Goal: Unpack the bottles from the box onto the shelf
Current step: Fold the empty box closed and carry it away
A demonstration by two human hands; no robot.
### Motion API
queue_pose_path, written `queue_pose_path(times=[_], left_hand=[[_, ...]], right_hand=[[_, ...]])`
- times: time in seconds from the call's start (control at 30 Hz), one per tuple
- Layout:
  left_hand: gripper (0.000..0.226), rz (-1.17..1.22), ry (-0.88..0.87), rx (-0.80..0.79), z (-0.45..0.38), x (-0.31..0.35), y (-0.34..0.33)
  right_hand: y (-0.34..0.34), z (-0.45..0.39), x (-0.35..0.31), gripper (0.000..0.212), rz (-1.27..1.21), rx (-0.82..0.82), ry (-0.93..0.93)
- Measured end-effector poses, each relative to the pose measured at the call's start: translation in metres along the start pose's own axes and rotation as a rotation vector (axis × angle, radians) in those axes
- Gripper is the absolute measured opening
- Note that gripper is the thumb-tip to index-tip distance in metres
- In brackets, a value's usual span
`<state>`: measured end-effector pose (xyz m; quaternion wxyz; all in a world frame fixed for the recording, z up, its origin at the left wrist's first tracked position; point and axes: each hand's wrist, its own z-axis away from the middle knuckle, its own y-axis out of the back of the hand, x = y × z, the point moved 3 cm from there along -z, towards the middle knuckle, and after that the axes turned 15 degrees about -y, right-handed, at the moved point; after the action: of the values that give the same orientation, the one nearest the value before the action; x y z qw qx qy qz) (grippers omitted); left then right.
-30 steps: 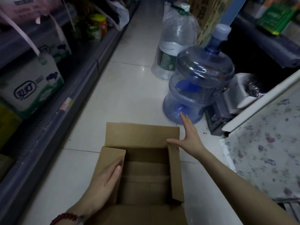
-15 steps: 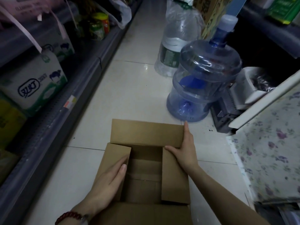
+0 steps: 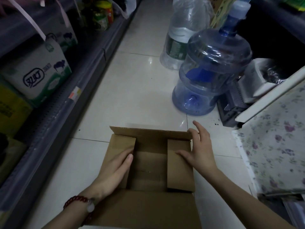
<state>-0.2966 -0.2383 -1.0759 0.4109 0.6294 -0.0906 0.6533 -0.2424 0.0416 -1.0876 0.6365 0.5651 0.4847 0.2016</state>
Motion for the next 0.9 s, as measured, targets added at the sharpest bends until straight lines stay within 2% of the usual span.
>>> queue_pose_path(times=[0.07, 0.1, 0.23, 0.3, 0.37, 0.4, 0.47, 0.57, 0.63, 0.7, 0.77, 0.83, 0.9], left_hand=[[0.042, 0.003, -0.043, 0.028, 0.003, 0.009, 0.007], [0.037, 0.001, -0.057, 0.049, 0.004, 0.013, 0.011], [0.041, -0.076, -0.098, 0.144, 0.007, 0.010, 0.029], [0.045, -0.118, -0.116, 0.203, 0.008, 0.005, 0.039], [0.040, -0.095, -0.135, 0.202, 0.011, 0.003, 0.047], [0.040, -0.082, -0.138, 0.155, 0.013, 0.003, 0.049], [0.063, -0.117, -0.138, -0.029, 0.019, 0.005, 0.050], [0.093, -0.359, -0.177, -0.338, 0.030, 0.005, 0.038], [0.105, -0.520, -0.224, -0.475, 0.039, 0.003, 0.024], [0.113, -0.646, -0.285, -0.525, 0.044, -0.001, 0.011], [0.112, -0.712, -0.346, -0.507, 0.046, -0.007, 0.004], [0.106, -0.695, -0.365, -0.454, 0.045, -0.008, 0.006], [0.101, -0.645, -0.355, -0.403, 0.041, -0.002, 0.014]], right_hand=[[0.002, 0.012, 0.001, 0.063, 0.057, -0.001, 0.105], [0.001, 0.018, 0.003, 0.067, 0.072, -0.039, 0.142], [-0.008, 0.035, 0.007, 0.093, 0.057, -0.348, 0.091], [-0.013, 0.034, 0.005, 0.094, 0.049, -0.452, 0.059], [-0.015, 0.032, 0.002, 0.085, -0.002, -0.511, 0.009], [-0.014, 0.031, 0.000, 0.079, -0.039, -0.524, -0.018], [-0.012, 0.028, -0.004, 0.070, -0.127, -0.545, -0.082], [-0.010, 0.023, -0.012, 0.071, -0.246, -0.587, -0.161], [-0.009, 0.021, -0.015, 0.071, -0.253, -0.592, -0.174], [-0.008, 0.022, -0.016, 0.071, -0.250, -0.596, -0.179], [-0.007, 0.024, -0.015, 0.071, -0.262, -0.608, -0.185], [-0.005, 0.024, -0.012, 0.072, -0.279, -0.621, -0.194], [-0.005, 0.023, -0.009, 0.084, -0.300, -0.633, -0.210]])
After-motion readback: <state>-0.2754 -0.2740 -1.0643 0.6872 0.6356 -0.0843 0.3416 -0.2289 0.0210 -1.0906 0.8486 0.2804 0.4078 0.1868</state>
